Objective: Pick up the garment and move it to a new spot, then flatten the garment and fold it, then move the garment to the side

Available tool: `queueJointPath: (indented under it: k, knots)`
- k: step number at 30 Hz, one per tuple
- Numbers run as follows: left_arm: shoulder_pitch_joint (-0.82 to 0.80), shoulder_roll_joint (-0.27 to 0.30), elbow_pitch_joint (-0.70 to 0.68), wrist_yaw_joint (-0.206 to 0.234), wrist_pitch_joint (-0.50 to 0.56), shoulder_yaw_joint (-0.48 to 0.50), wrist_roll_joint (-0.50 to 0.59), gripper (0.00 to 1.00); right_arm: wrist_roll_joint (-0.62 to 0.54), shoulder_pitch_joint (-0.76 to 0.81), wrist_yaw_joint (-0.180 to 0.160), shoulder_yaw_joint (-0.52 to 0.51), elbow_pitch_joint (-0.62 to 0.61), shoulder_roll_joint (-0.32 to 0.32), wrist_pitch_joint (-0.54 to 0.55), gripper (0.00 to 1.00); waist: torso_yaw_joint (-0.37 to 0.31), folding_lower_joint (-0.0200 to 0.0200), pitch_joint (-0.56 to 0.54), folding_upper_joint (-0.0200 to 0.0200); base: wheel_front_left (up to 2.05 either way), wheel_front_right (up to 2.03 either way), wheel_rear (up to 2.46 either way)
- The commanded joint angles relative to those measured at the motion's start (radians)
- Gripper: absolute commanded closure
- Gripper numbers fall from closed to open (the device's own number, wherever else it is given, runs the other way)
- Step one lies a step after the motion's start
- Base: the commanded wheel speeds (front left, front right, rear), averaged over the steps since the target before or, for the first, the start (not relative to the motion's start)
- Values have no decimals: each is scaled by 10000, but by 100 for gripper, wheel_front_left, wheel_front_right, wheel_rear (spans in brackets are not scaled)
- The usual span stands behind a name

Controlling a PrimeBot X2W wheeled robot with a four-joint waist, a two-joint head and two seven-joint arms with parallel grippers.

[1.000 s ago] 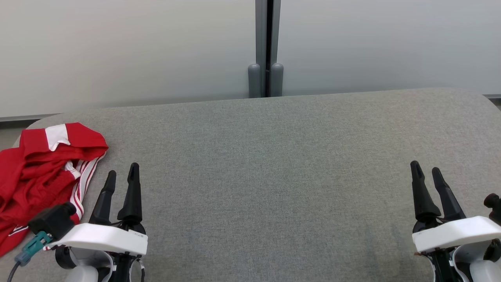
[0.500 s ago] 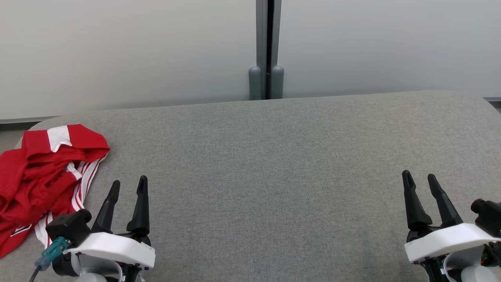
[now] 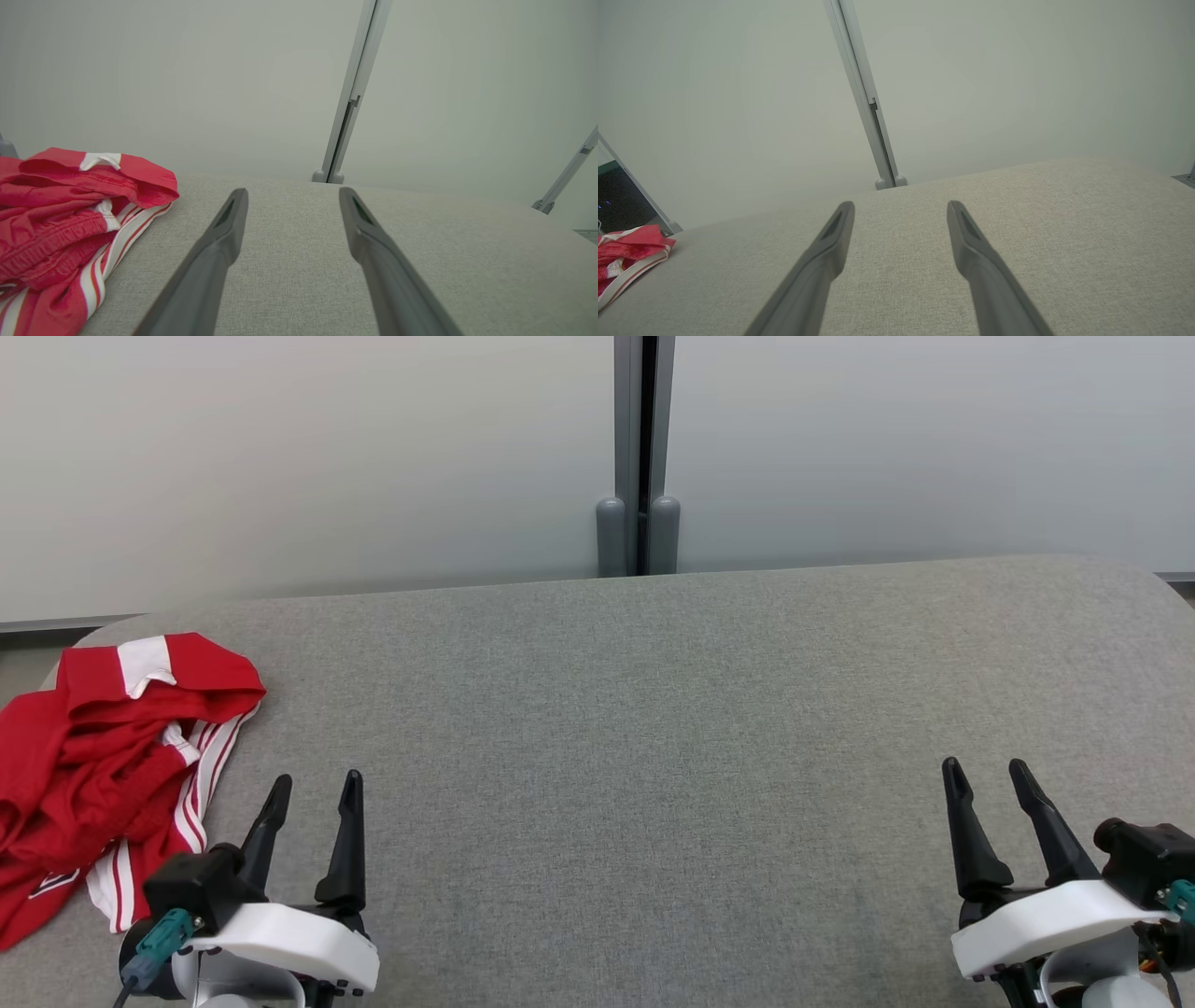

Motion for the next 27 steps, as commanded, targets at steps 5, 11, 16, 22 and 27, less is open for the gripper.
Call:
queueJointPath:
  k: [5, 11, 16, 22, 27]
  knots:
    - [-26, 34, 46, 95, -188, -39, 563, 0, -605, -49, 3, 78, -87, -86, -138, 0, 16, 0, -2, 0, 0, 0, 0]
    - [-47, 42, 198, 160, -309, -68, 1009, 0, -1021, -19, 3, 129, -145, -85, -147, 0, 47, 0, -1, 0, 0, 0, 0]
    - [-68, 43, 348, 199, -414, -83, 1353, 0, -1280, 37, 3, 133, -137, -18, -129, 0, 61, 0, 2, 0, 0, 0, 0]
    - [-68, 35, 466, 227, -533, -107, 1720, 0, -1538, 124, 3, 108, -133, 50, -79, 0, 70, 0, -2, 0, 0, 0, 0]
    - [-106, -17, 603, 156, -626, -83, 1888, 0, -1769, 187, 4, 89, -116, 77, -65, 0, 70, 0, -10, 0, 0, 0, 0]
